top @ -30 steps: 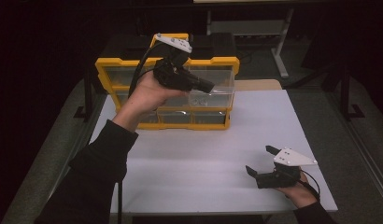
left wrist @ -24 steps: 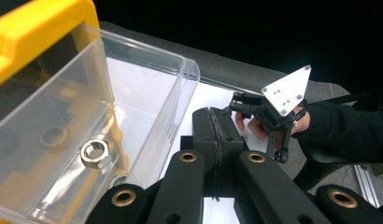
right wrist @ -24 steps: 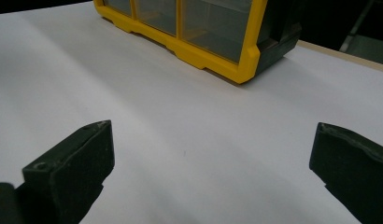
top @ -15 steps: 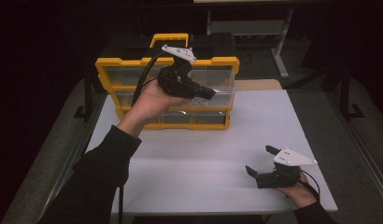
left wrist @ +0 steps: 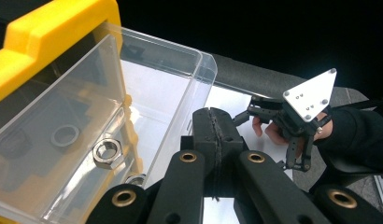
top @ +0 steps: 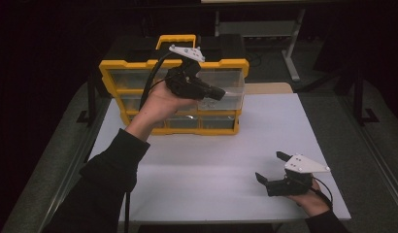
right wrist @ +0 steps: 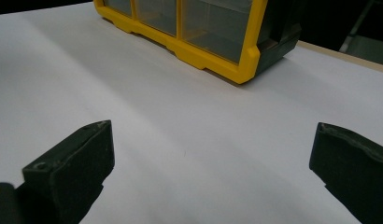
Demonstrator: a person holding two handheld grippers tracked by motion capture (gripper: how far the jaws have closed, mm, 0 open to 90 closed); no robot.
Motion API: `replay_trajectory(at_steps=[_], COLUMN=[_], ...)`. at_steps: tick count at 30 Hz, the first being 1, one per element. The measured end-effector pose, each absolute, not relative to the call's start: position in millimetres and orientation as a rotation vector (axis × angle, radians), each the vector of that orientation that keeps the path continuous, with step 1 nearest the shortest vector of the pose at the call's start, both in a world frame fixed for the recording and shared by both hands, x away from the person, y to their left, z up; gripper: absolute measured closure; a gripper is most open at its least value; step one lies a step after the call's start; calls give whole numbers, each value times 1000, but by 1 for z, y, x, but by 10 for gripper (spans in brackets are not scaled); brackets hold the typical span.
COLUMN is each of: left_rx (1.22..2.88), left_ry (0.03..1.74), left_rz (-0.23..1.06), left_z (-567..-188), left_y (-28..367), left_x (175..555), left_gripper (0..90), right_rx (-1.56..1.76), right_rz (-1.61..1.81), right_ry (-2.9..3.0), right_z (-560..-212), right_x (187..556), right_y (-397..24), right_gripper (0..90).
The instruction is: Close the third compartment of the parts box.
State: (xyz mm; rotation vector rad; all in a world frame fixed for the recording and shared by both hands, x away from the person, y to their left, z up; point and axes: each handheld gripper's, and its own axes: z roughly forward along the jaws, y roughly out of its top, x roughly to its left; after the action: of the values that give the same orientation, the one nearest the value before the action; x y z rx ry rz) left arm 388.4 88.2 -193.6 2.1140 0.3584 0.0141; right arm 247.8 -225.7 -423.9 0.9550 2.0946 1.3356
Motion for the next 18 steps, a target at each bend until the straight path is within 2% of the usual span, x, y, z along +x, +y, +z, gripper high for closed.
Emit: replay_trajectory(at_steps=[18], left_rx=[2097], left_ry=[434], left_rz=[73], left_z=[-195], left_y=[89], left_x=[408], left_gripper=[900], right_rx=[959], right_rz=[1335], right_ry=[2099], right_z=[-425], right_x=[249], right_y=[-226], right_gripper=[0])
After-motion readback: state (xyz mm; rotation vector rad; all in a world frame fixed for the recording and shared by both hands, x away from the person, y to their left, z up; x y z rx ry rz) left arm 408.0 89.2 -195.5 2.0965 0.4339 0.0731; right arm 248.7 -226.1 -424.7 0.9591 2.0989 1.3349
